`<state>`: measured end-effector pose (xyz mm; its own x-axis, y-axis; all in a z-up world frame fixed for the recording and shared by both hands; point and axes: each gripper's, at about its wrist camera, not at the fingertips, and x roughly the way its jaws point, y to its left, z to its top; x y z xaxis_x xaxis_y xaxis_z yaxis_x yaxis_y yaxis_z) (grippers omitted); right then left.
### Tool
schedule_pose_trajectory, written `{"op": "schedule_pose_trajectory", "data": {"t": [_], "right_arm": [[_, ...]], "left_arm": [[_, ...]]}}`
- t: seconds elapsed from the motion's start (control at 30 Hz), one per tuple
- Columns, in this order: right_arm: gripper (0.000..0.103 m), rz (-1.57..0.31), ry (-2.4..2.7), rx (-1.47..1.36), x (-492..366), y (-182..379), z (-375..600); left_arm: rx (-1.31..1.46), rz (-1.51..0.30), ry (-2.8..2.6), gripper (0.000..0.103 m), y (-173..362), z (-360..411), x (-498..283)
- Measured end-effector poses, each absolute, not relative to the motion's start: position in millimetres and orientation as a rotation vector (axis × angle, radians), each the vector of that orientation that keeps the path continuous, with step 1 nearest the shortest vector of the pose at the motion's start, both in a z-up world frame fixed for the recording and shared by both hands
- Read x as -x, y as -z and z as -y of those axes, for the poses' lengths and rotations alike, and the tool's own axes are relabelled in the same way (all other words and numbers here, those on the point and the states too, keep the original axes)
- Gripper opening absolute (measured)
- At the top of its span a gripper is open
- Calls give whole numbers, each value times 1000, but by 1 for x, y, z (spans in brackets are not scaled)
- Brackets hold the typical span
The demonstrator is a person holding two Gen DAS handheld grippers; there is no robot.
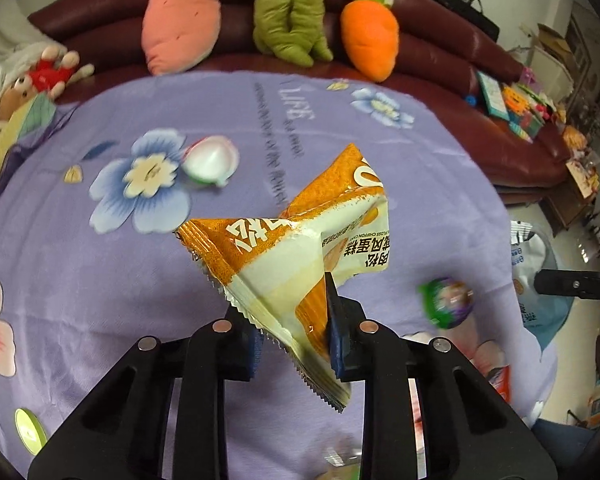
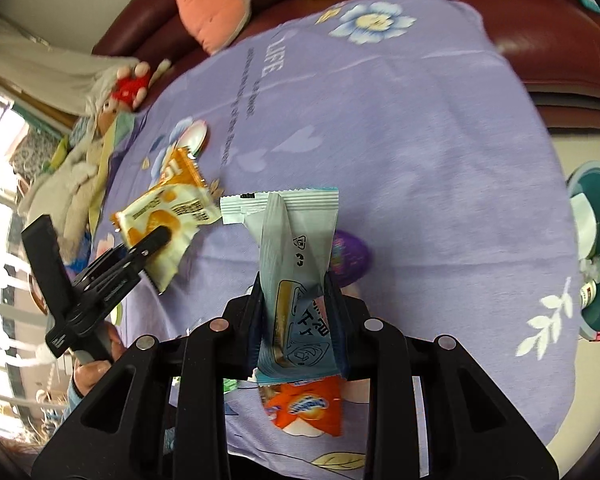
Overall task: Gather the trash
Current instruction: 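Grasp the orange snack bag with left tool while right tool grasps the blue wrapper, carry toward bin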
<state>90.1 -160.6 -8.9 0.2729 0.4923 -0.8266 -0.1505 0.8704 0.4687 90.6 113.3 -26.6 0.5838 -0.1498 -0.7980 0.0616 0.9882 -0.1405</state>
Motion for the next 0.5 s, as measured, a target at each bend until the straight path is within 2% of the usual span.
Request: {"op": "schedule_pose_trajectory", "data": {"t": [0.5], "right_arm": [[27, -1076, -361, -478, -82, -16, 272]], "left_arm": [[-31, -914, 300, 27, -7, 22, -114]]}}
